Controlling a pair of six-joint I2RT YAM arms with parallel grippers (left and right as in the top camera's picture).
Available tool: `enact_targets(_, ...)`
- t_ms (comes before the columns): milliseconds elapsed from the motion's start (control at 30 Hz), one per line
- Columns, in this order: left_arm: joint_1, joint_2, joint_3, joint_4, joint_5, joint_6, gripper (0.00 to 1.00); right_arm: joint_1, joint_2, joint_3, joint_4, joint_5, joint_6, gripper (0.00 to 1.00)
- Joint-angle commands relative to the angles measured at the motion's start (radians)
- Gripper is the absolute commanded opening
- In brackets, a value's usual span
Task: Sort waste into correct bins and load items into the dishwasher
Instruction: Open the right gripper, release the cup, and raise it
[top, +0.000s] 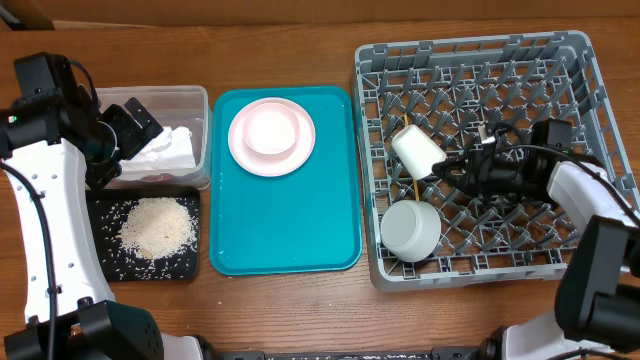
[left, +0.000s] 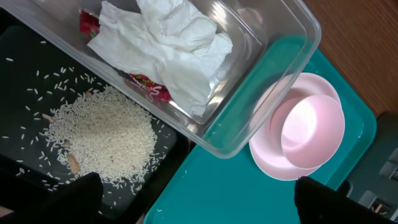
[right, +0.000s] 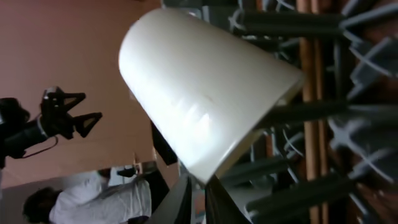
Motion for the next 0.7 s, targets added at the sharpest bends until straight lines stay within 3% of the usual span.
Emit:
enact_targets(0, 0.003, -0.008, 0.021, 0.002, 0.006, 0.001, 1.00, -0.002, -0.098, 0.032, -0.064, 0.205, 0.005, 0.11)
enact_targets(200, 0.003, -0.008, 0.021, 0.002, 0.006, 0.001, 1.00, -0.002, -0.210, 0.093, -0.184, 0.484, 0.090, 0.13)
enact_targets(433, 0.003, -0.008, 0.021, 0.002, 0.006, 0.001, 1.00, 0.027, -0.332, 0.148, -0.202, 0.560, 0.107, 0.13)
enact_targets(667, 0.003, -0.008, 0.021, 0.002, 0.006, 0.001, 1.00, 0.185, -0.417, 0.214, -0.206, 0.771, 0.107, 0.13)
